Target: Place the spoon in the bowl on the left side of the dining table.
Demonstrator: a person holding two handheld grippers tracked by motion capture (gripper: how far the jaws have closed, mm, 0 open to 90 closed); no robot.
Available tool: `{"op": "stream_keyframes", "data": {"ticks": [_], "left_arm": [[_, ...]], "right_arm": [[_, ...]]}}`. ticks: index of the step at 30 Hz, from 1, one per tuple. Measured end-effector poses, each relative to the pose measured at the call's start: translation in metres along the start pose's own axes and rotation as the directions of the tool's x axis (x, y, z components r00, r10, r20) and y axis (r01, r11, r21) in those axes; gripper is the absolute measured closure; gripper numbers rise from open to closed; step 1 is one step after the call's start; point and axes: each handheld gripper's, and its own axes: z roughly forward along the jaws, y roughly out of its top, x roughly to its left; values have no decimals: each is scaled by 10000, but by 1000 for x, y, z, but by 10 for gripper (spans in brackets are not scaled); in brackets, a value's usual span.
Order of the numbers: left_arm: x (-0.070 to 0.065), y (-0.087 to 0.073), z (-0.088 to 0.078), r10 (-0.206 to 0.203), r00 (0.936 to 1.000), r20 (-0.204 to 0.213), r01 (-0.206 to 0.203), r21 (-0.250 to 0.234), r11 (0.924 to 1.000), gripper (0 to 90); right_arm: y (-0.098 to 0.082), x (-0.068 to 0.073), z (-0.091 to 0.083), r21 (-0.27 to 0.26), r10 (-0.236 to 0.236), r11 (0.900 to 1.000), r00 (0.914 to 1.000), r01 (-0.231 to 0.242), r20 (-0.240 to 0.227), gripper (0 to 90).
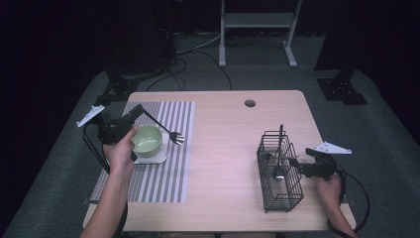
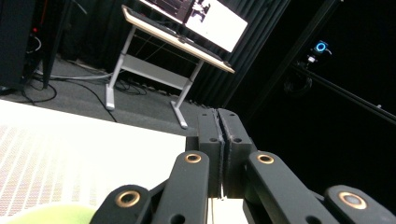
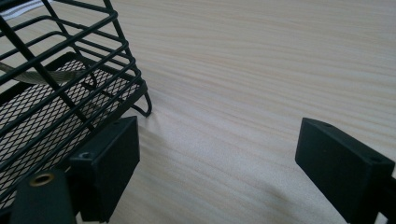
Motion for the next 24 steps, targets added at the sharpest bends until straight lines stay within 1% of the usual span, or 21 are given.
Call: {"op": "stream_keyframes", "data": {"ticks": [6, 7, 10, 19, 24], "left_arm": [[5, 1, -2, -6, 9999, -161, 5, -35, 10000, 892], [7, 1, -3, 41, 9998, -186, -42, -26, 10000, 891], [10, 2, -4, -67, 9996, -289, 64, -110, 9999, 892], [20, 3, -8, -89, 9981, -616, 79, -167, 9998, 892], [25, 4, -11, -204, 9967, -790, 186, -233, 9996, 891]], "right_arm": [[0, 0, 0, -2, 1, 10000, 10000, -1, -1, 128], [0, 0, 0, -1, -1, 10000, 10000, 1, -3, 128], [0, 0, 0, -7, 3, 10000, 10000, -3, 2, 128], [0, 0, 0, 2, 5, 10000, 10000, -5, 8, 128], [0, 0, 0, 1, 1, 10000, 10000, -1, 0, 128]]}}
